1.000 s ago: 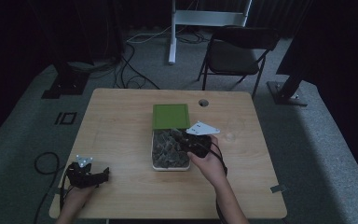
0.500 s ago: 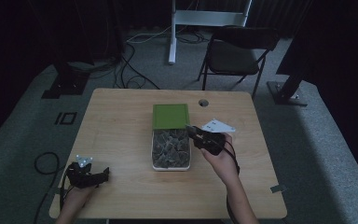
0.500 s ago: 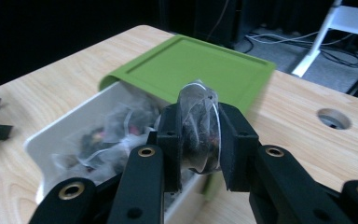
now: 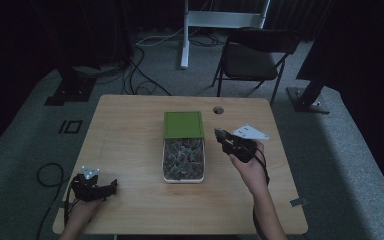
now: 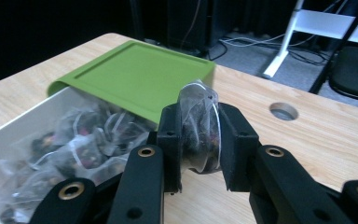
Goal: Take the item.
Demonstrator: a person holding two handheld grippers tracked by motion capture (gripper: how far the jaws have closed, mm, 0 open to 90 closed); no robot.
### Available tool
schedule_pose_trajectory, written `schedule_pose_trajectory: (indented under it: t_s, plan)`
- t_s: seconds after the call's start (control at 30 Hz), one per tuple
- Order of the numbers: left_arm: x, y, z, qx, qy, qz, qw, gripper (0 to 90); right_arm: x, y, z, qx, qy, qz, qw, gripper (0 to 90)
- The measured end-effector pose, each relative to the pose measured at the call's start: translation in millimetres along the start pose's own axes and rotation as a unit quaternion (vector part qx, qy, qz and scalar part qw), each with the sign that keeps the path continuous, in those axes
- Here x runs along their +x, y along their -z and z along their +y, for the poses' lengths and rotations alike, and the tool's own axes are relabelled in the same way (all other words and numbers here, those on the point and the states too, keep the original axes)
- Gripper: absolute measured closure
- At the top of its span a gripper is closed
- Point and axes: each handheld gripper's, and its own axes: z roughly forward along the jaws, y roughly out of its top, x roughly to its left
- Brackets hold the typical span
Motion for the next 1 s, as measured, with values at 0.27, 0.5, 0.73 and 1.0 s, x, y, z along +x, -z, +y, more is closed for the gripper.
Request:
schedule_pose_trajectory:
  t_s: [0.27, 0.5, 0.73, 1.0]
  plan:
    - [0.0, 0.0, 0.0, 0.0, 0.0, 0.0, 1.0, 2.2, -19.3, 8.7, -2.9, -0.006, -0.021, -0.014, 0.9997, 72.4]
    - [0.1, 0.0, 0.0, 0.0, -0.001, 0.0, 1.0, 2.2, -32.7, 14.4, -3.0, -0.012, -0.03, -0.033, 0.9989, 72.4]
    - [0.0, 0.0, 0.0, 0.0, 0.0, 0.0, 1.0, 2.2, -47.3, 19.8, -5.8, -0.012, -0.04, -0.053, 0.9977, 72.4]
    - [0.0, 0.1, 0.0, 0.0, 0.0, 0.0, 1.0, 2.2, -67.2, 25.5, -8.9, -0.011, -0.05, -0.082, 0.9953, 72.4]
